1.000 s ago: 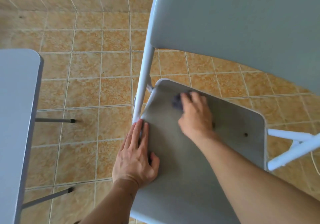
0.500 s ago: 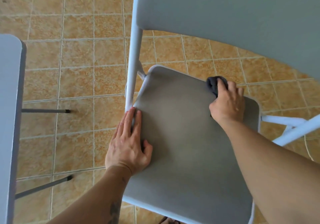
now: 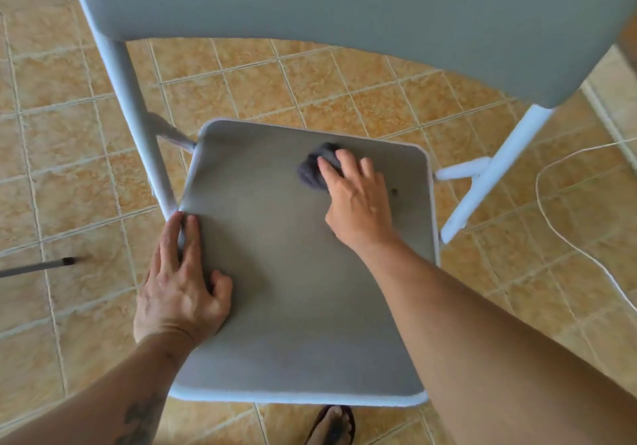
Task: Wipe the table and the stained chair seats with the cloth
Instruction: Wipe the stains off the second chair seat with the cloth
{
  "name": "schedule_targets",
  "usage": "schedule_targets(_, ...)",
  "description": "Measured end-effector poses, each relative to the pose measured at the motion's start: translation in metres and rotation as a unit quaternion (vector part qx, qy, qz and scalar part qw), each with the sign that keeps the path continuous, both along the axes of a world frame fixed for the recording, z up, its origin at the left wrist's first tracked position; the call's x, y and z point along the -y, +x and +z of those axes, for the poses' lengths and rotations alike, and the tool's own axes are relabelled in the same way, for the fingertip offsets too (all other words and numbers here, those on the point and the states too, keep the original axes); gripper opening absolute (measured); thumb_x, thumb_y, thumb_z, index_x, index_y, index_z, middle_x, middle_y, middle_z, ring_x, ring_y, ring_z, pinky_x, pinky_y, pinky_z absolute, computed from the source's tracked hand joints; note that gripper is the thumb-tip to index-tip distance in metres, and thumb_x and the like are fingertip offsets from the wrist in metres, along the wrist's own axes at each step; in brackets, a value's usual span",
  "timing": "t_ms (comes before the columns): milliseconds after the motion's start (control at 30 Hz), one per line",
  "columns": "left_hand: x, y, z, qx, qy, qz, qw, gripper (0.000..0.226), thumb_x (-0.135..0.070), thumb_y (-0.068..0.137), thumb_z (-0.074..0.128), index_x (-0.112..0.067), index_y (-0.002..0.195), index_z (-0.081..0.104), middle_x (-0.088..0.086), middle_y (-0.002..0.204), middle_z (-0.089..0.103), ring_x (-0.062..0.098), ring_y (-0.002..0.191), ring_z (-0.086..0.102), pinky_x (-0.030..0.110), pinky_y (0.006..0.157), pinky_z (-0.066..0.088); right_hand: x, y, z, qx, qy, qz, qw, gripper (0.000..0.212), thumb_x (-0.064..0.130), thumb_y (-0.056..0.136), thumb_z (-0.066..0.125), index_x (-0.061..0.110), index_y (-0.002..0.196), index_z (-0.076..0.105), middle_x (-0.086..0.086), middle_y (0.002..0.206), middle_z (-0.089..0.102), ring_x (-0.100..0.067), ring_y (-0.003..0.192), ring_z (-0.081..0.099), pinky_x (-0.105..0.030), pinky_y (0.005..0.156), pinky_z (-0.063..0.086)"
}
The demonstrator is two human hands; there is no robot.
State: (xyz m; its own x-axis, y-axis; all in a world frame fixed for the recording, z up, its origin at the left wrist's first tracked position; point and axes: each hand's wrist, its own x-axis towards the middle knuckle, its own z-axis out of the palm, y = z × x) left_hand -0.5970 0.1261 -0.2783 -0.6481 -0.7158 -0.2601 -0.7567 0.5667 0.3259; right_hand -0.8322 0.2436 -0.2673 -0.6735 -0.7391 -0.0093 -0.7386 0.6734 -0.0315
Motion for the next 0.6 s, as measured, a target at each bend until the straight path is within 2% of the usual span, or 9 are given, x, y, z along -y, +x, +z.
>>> schedule_targets(100,-0.001,-0.002,0.002,0.003,-0.006,-0.001,1.0,0.087,-0.04,0.075,0.045,-0.018,0.154,0.018,0.002,0.162,0.012,0.034,0.144,0.026,0.056,0.098,0.047,-0.057,-0.024,0.004,-0.006,0.051,-0.161,0.986,0.069,0.01,0.078,0.064,0.017,0.142,0.042,-0.011,0.142,0.04,-0.037,0.118,0.041,-0.046,0.09,0.039)
schedule_targets(200,-0.003,0.0,0.003,0.001,-0.008,0.0,1.0,0.086,-0.041,0.074,0.043,-0.018,0.154,0.019,0.001,0.162,0.013,0.033,0.144,0.025,0.057,0.098,0.047,-0.08,-0.002,0.006,-0.01,0.073,-0.199,0.977,0.069,0.011,0.076,0.068,0.013,0.141,0.042,-0.014,0.142,0.04,-0.038,0.12,0.04,-0.047,0.095,0.034)
schedule_targets(300,-0.003,-0.001,0.004,-0.008,-0.01,0.001,1.0,0.086,-0.041,0.074,0.043,-0.019,0.153,0.019,0.001,0.162,0.013,0.033,0.144,0.024,0.058,0.1,0.045,-0.072,0.033,0.007,0.014,-0.001,-0.223,0.975,0.063,0.006,0.066,0.071,0.009,0.128,0.056,-0.017,0.13,0.05,-0.041,0.107,0.048,-0.048,0.088,0.041)
schedule_targets(367,-0.003,-0.002,0.005,-0.01,-0.012,0.003,1.0,0.086,-0.041,0.074,0.043,-0.019,0.153,0.019,0.001,0.162,0.013,0.034,0.143,0.026,0.058,0.1,0.045,-0.055,0.059,0.009,0.049,-0.065,-0.185,0.979,0.054,0.008,0.064,0.067,0.01,0.117,0.062,-0.016,0.122,0.054,-0.04,0.095,0.05,-0.047,0.077,0.045)
schedule_targets(433,-0.004,-0.002,0.005,-0.017,-0.014,0.004,1.0,0.085,-0.041,0.074,0.043,-0.02,0.153,0.02,0.0,0.161,0.013,0.035,0.142,0.029,0.059,0.098,0.045,-0.031,0.086,0.013,0.102,-0.11,-0.099,0.984,0.049,0.011,0.066,0.062,0.013,0.116,0.063,-0.013,0.121,0.055,-0.039,0.093,0.049,-0.047,0.075,0.047)
schedule_targets(533,-0.003,0.0,0.002,-0.027,-0.022,-0.003,0.999,0.084,-0.041,0.074,0.043,-0.019,0.152,0.021,0.001,0.161,0.015,0.037,0.141,0.032,0.059,0.101,0.043,-0.006,0.118,0.014,0.147,-0.108,-0.001,0.983,0.057,0.011,0.071,0.061,0.016,0.128,0.059,-0.009,0.132,0.051,-0.036,0.099,0.047,-0.046,0.076,0.042)
schedule_targets(600,-0.001,0.002,-0.001,-0.031,-0.028,-0.011,0.999,0.084,-0.042,0.074,0.043,-0.019,0.152,0.021,0.002,0.161,0.016,0.04,0.138,0.035,0.058,0.103,0.04,-0.012,0.115,0.012,0.138,-0.098,-0.002,0.986,0.059,0.014,0.071,0.062,0.019,0.131,0.058,-0.008,0.135,0.051,-0.036,0.101,0.047,-0.044,0.076,0.041)
